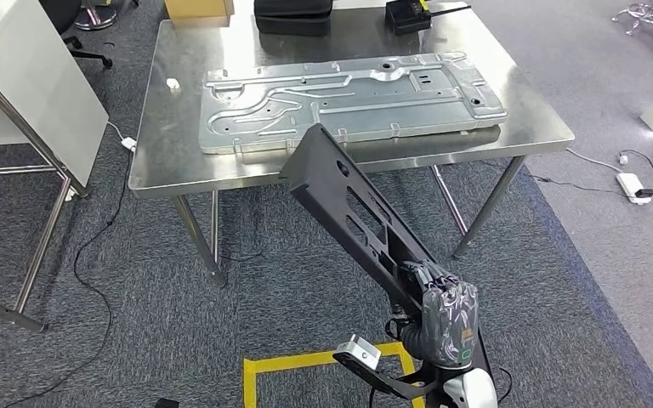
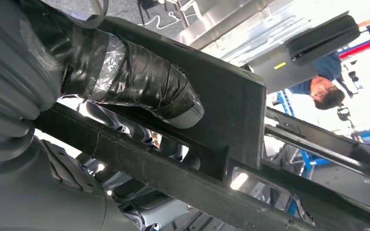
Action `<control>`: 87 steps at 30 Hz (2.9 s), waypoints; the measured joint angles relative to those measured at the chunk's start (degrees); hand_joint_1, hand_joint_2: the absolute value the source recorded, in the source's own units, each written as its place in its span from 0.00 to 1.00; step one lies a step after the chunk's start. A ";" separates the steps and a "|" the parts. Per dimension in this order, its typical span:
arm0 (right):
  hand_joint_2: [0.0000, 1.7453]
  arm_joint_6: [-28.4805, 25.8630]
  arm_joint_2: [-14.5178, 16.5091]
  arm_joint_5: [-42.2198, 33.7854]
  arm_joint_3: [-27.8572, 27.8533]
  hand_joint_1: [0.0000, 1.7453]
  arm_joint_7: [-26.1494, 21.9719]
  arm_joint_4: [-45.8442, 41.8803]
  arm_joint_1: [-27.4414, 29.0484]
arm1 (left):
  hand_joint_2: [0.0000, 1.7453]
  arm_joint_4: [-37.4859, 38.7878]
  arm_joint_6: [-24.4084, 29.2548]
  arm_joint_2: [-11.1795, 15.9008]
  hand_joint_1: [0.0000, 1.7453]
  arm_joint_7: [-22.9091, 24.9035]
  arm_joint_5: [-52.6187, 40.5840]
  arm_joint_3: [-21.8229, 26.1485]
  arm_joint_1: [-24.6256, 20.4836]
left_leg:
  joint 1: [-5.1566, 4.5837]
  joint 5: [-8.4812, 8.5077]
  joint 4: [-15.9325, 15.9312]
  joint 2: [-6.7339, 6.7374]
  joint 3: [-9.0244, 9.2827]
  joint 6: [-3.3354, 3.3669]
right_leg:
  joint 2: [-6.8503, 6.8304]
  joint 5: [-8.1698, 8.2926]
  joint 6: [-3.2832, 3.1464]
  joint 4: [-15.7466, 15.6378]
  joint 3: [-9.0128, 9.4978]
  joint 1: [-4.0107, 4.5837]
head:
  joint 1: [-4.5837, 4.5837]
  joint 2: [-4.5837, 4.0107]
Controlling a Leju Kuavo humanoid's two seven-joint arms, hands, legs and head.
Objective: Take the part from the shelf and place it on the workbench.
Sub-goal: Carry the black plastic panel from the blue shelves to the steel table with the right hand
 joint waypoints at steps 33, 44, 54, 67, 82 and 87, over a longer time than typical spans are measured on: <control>1.00 -0.63 0.40 -0.19 0.00 1.00 0.18 0.08 -0.21 | 1.00 0.00 -0.43 0.07 0.00 0.16 -0.37 -0.02 0.07 | 0.03 -0.05 -0.70 -0.05 0.85 -0.29 | -0.18 4.33 -0.20 -4.92 1.83 -0.32 | -0.11 0.00; 1.00 -0.74 0.50 -0.19 0.00 1.00 0.17 0.04 -0.36 | 1.00 0.00 -0.62 0.01 0.00 0.14 -0.42 -0.03 -0.01 | 0.01 -6.60 10.36 -0.07 -3.78 -2.99 | -0.26 7.10 -3.41 -15.80 7.46 0.26 | -0.48 0.00; 1.00 -0.73 0.51 -0.35 0.00 1.00 0.11 0.04 -0.48 | 1.00 0.00 -0.69 0.34 0.00 0.13 -0.78 -0.05 0.04 | -1.10 0.75 0.18 -0.20 -1.17 -0.56 | 0.04 5.34 -2.76 -15.60 9.09 1.34 | -0.44 0.00; 1.00 -0.70 0.50 -0.36 0.00 1.00 -0.09 0.07 -0.85 | 1.00 0.00 -0.74 -0.01 0.00 0.21 -1.13 -0.08 0.08 | -0.26 -1.23 -0.54 -0.22 1.72 -1.21 | -0.36 7.99 -0.47 -14.43 5.98 -0.24 | -0.26 0.00; 1.00 0.32 0.94 -0.76 0.07 1.00 -0.45 0.10 -2.64 | 1.00 0.00 -1.27 0.04 0.00 -0.37 -1.19 -0.10 -0.05 | -0.74 1.53 1.92 -0.27 -2.44 -1.14 | 0.08 5.67 -2.98 -15.38 8.74 0.78 | -0.52 0.00; 1.00 0.50 1.22 -0.83 0.11 1.00 -0.66 0.10 -3.73 | 1.00 0.00 -1.54 -0.15 0.00 -0.69 -1.22 -0.13 -0.13 | -0.60 1.43 -0.64 -0.28 -1.16 -0.17 | -0.14 4.49 -1.37 -14.14 8.25 0.71 | -0.47 0.00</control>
